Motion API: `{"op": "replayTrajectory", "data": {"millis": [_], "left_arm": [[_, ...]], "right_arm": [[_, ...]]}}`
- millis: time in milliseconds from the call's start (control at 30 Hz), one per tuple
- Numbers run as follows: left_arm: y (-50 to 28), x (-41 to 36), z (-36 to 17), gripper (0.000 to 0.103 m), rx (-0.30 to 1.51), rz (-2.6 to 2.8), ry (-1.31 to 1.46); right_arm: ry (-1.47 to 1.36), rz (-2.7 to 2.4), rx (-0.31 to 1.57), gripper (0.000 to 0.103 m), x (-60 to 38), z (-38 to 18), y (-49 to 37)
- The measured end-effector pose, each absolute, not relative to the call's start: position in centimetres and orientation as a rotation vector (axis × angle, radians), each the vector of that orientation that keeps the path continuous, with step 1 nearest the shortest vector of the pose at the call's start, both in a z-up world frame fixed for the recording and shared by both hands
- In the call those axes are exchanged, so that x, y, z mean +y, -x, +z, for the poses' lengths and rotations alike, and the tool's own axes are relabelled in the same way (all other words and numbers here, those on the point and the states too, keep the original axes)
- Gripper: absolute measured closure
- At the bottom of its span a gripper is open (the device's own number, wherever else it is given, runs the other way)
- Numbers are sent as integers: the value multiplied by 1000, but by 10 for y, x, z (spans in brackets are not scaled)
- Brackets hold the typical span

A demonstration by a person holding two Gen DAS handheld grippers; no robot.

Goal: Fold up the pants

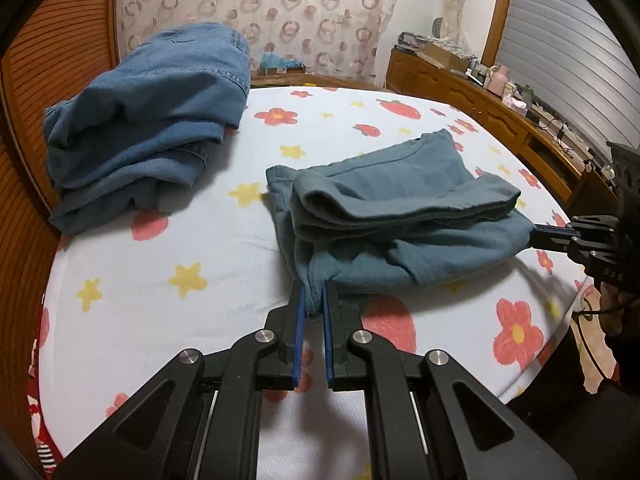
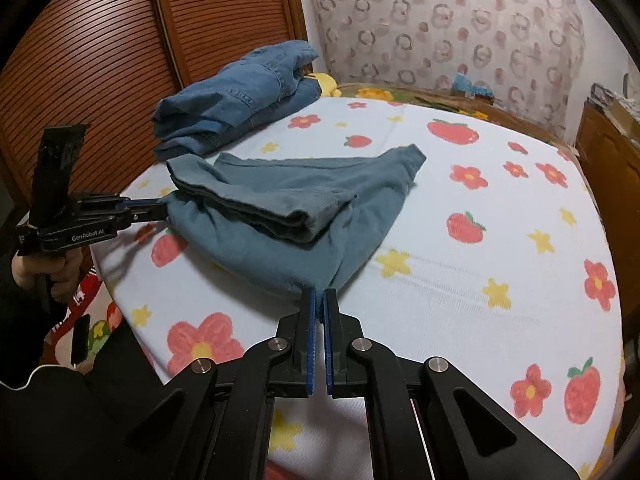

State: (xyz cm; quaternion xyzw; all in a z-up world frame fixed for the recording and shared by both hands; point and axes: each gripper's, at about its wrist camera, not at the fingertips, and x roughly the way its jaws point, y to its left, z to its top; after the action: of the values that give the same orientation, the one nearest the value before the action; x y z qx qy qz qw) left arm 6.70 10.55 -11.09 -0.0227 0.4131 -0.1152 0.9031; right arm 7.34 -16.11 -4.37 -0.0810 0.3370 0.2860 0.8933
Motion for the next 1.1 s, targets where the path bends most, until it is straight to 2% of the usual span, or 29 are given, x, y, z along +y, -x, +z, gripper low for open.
{"op": "replayTrajectory", "data": {"millis": [167, 267, 333, 367, 400, 433, 467, 633, 1100], "left_arm": [[-63, 101, -104, 93, 843, -246, 39], [-62, 99, -98, 85, 832, -228, 24], [-62, 98, -95, 74, 824, -227, 21], [-62, 98, -93, 74, 817, -229, 20], [-62, 98, -91, 68, 813, -231, 18], [-62, 98, -90, 61, 808, -233, 16], [-63, 98, -89, 59, 803, -236, 13], [-74, 94, -94, 58, 823, -241, -26], [-102, 87, -103, 58, 855, -229, -87]], "right_arm": [[155, 601, 694, 100, -161, -39, -75], [143, 591, 668, 96, -164, -35, -71], [144, 585, 645, 94, -165, -32, -69], [147, 581, 634, 88, -165, -31, -68], [152, 575, 626, 83, -166, -30, -67], [158, 566, 616, 73, -165, -29, -67], [163, 559, 606, 66, -165, -29, -67], [180, 584, 573, 57, -160, -31, -69], [298, 569, 635, 55, -132, -40, -100]]}}
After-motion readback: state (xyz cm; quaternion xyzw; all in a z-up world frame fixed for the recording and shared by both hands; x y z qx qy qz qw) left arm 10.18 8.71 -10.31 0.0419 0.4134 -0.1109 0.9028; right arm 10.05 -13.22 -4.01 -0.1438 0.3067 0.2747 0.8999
